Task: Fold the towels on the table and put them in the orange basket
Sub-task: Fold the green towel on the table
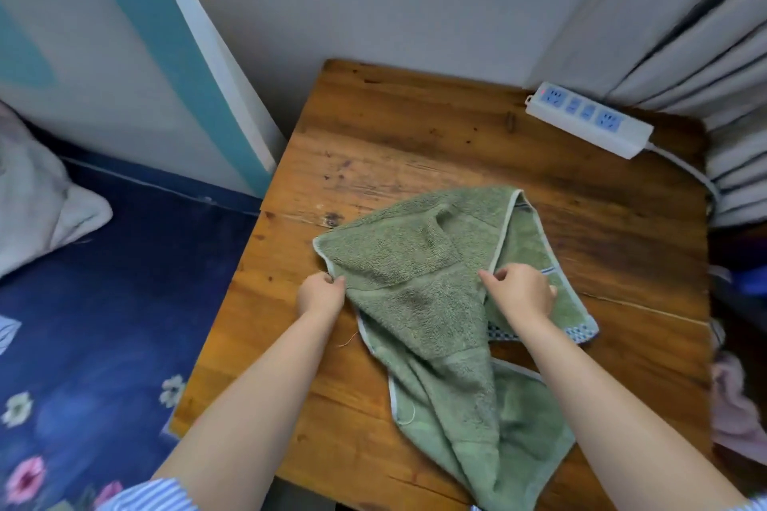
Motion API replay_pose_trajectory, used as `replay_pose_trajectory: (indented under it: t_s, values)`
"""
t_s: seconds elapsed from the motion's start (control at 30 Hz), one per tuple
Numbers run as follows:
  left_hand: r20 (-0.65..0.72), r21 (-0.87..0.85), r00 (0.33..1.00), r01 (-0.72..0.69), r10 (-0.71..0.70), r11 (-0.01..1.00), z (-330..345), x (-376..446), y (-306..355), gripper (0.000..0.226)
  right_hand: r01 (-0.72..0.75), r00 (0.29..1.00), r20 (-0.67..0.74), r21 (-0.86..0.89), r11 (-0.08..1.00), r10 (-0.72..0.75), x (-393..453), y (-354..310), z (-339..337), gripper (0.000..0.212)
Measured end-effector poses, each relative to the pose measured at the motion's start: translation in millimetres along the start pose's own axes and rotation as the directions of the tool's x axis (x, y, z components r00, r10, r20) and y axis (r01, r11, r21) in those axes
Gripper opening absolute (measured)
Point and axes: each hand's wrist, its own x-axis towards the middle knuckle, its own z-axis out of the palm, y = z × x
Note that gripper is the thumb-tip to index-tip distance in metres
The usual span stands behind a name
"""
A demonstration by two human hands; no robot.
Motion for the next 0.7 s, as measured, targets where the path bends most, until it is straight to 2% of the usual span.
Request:
replay_pose_trajectory:
  t_s: [0.13, 0.27, 0.33, 0.43, 0.53, 0.63, 0.7]
  values:
    - [-0.009, -0.222, 1.0, 0.009, -0.012, 0.975, -3, 2, 2, 0.014, -0.101, 0.994, -0.018, 0.161, 0.982, 0.105, 8, -10, -3, 0.031]
    - [0.001, -0.352, 0.999, 0.046, -0.049, 0.935, -10, 9, 7, 0.021, -0.154, 0.987, 0.005, 0.308, 0.939, 0.16, 11, -14, -6, 0.023]
    - [0.025, -0.392, 0.999, 0.05, -0.044, 0.919, -15, 10, 10, 0.024, -0.133, 0.986, -0.024, 0.488, 0.863, 0.165, 7, -13, -14, 0.018]
    - [0.023, -0.365, 0.999, 0.03, -0.024, 0.93, -27, 9, 11, 0.018, -0.143, 0.978, -0.012, 0.69, 0.709, 0.208, -4, -8, -37, 0.008]
    - [0.096, -0.367, 0.995, 0.073, -0.041, 0.927, -43, 9, 10, 0.016, -0.192, 0.967, 0.033, 0.746, 0.637, 0.252, -11, 1, -62, 0.014]
    - [0.121, -0.401, 0.989, 0.122, -0.08, 0.908, -62, 1, 13, 0.022, -0.235, 0.958, 0.068, 0.738, 0.632, 0.277, -19, 9, -88, 0.02]
    - [0.109, -0.475, 0.991, 0.124, -0.081, 0.871, -77, -13, 20, 0.016, -0.268, 0.948, 0.083, 0.725, 0.634, 0.306, -26, 11, -110, 0.024]
